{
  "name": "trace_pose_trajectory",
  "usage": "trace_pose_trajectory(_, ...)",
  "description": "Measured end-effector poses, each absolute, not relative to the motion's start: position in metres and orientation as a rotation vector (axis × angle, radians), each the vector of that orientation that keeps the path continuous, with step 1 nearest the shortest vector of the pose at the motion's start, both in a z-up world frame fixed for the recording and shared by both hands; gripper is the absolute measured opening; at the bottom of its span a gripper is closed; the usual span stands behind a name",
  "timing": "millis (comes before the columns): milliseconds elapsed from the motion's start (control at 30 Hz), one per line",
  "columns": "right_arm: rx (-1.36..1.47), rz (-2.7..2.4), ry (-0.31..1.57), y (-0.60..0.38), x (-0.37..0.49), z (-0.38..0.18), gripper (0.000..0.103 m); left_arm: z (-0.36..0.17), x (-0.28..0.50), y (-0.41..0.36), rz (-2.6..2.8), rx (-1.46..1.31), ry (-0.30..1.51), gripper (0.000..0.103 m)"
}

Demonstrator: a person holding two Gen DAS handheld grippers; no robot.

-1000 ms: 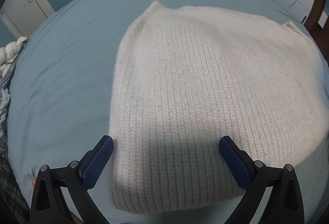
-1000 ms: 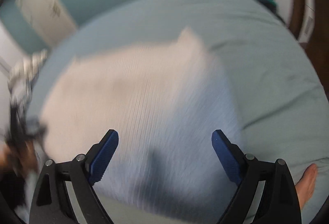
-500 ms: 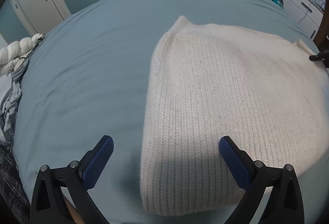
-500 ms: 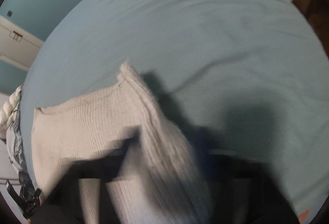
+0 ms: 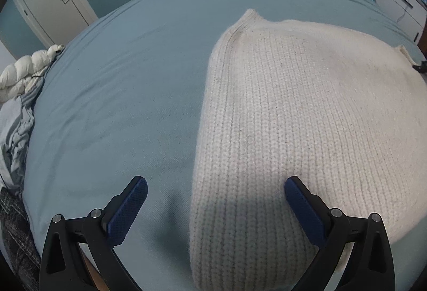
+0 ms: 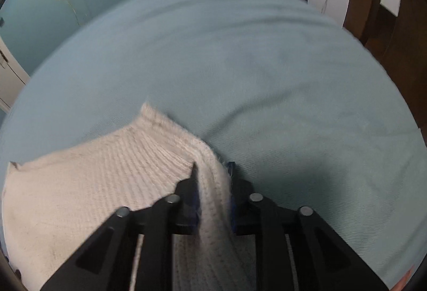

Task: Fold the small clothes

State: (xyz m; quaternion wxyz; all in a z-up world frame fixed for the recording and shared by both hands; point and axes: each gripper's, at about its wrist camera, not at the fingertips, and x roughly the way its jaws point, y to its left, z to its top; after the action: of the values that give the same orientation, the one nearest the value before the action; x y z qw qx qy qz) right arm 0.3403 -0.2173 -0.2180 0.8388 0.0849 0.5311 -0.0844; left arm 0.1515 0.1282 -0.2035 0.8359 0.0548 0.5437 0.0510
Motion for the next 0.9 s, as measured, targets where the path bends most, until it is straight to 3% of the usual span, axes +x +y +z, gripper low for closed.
trace_pose_trajectory(33,0.152,-0.196,1.133,-0.215,0.343,-0.211,0.035,-0.200,0.149,0.127,0.110,0.125,1.151,0.103)
trace_pose_trajectory(67,0.136,-0.207,1.144,-0.216,0.345,-0.204,0.042,-0.197,0.148,0.126,0.114,0.137,1.148,0.103)
trace_pose_trajectory(200,0.110,-0.116,1.134,-0.202,0.324,-0.153,0.051,-0.171,0.143,0.115,0.159,0.224,1.056,0.103)
trace_pose_trajectory(333,-0.007,0.041,1.149,-0.156,0.266,-0.113,0.083,-0.135,0.134,0.093,0.143,0.253,0.922,0.103)
trace_pose_trajectory(433,-0.099,0.169,1.074,-0.117,0.207,-0.100,0.092,-0.128,0.130,0.062,0.030,0.269,0.908,0.103)
trace_pose_trajectory(567,-0.116,0.276,0.965,-0.109,0.169,-0.118,0.093,-0.156,0.126,0.020,-0.090,0.348,0.994,0.103)
trace_pose_trajectory(733,-0.178,0.332,1.098,-0.104,0.173,-0.179,0.093,-0.197,0.118,0.011,-0.123,0.395,1.028,0.103)
trace_pose_trajectory(800,-0.145,0.353,1.092,-0.113,0.178,-0.196,0.101,-0.204,0.124,0.017,-0.136,0.344,1.058,0.103)
trace_pose_trajectory(900,-0.147,0.384,1.073,-0.118,0.183,-0.199,0.102,-0.210,0.137,0.029,-0.147,0.246,1.122,0.103)
